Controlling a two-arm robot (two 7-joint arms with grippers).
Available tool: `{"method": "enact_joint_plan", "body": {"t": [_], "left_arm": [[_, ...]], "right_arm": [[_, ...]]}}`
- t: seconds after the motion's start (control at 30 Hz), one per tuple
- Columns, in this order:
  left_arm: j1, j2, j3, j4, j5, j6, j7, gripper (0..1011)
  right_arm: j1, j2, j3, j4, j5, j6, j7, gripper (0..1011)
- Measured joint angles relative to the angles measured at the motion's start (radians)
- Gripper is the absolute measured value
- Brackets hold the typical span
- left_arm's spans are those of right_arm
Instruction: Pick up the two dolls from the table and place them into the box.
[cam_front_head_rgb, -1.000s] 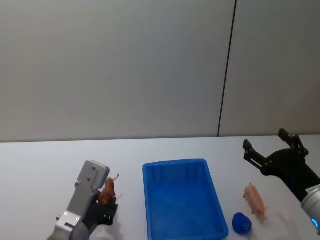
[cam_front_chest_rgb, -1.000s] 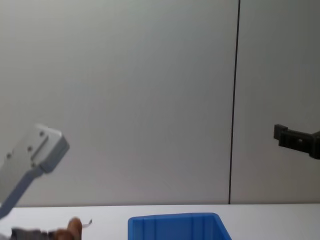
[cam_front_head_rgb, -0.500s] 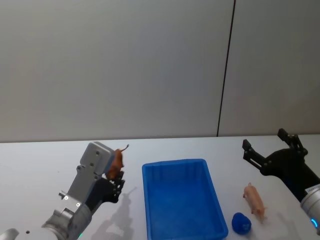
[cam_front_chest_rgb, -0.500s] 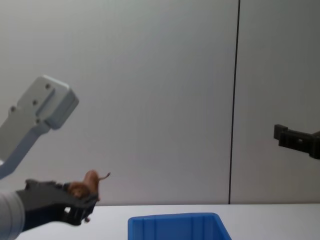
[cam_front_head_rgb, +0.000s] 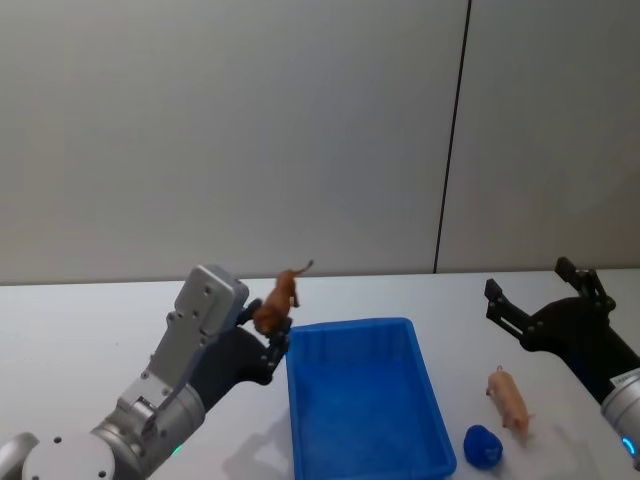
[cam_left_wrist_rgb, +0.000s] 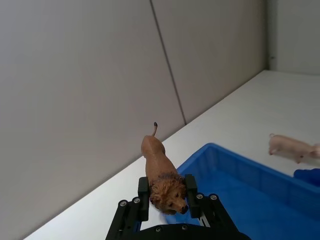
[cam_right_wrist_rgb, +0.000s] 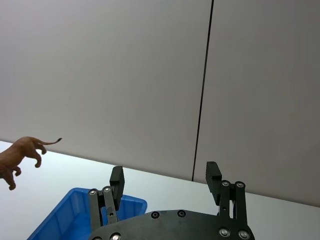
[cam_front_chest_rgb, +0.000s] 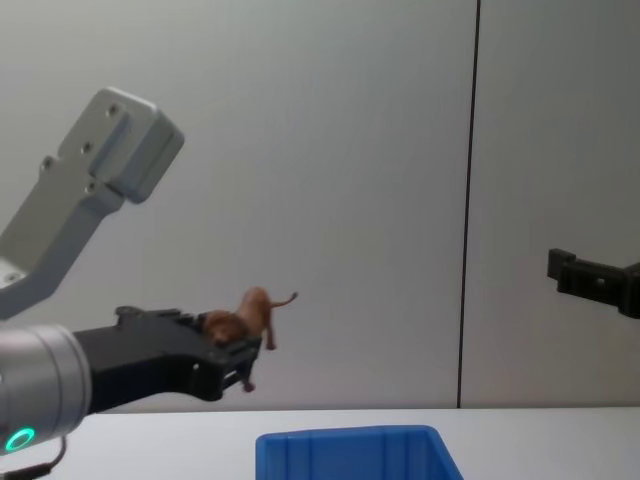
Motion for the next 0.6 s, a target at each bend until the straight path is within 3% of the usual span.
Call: {"method": "enact_joint_plan", "body": {"t": [0.3,0.6], "left_arm": [[-0.036,-0.022,0.001,0.046,-0.029,-0.064,-0.126,430],[-0.090,-0.056,0.007,0.128,-0.078,-0.129,-0.296,711]], "right_arm": [[0.000,0.000,0.000,0.000,0.000,0.000,0.000,1001],[0.000,0.000,0.000,0.000,0.000,0.000,0.000,1001]]}}
